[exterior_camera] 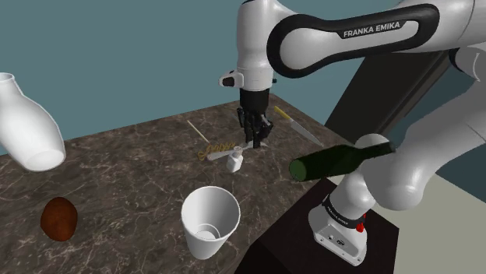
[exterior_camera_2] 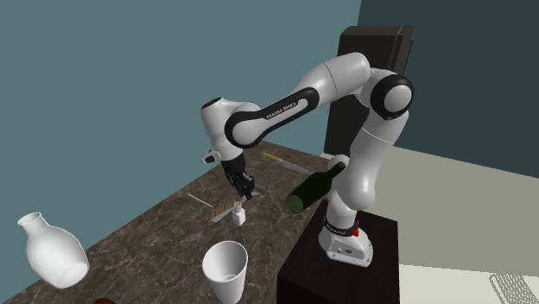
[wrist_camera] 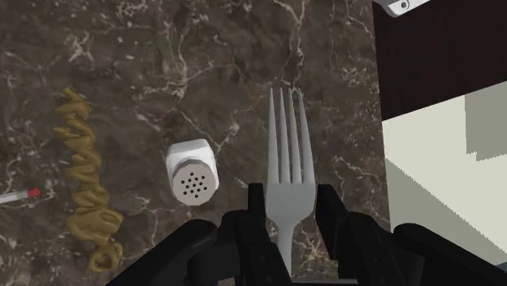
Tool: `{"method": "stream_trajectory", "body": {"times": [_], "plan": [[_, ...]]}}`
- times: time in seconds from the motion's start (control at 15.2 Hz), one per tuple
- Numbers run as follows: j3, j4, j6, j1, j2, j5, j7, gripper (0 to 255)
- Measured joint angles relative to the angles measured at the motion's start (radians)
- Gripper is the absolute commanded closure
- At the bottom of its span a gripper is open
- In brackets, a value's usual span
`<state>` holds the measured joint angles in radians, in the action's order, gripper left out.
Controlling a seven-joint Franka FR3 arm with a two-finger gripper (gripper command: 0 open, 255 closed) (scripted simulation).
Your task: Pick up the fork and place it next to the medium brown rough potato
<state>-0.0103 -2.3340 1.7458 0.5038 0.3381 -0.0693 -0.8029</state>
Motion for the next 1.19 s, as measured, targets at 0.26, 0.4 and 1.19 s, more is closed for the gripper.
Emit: {"method": "stream_trajectory", "body": {"times": [0.26,0.4,1.19], "plan": [[-0.05,0.104,0.019,0.036,-0.118,-0.032,0.074,255],[-0.068,0.176,0.001,0.049,-0.168,-0.038,0.104,255],[-0.163,0.639,-0.052,0.148,-0.559,-0.032,0.309,255]]}}
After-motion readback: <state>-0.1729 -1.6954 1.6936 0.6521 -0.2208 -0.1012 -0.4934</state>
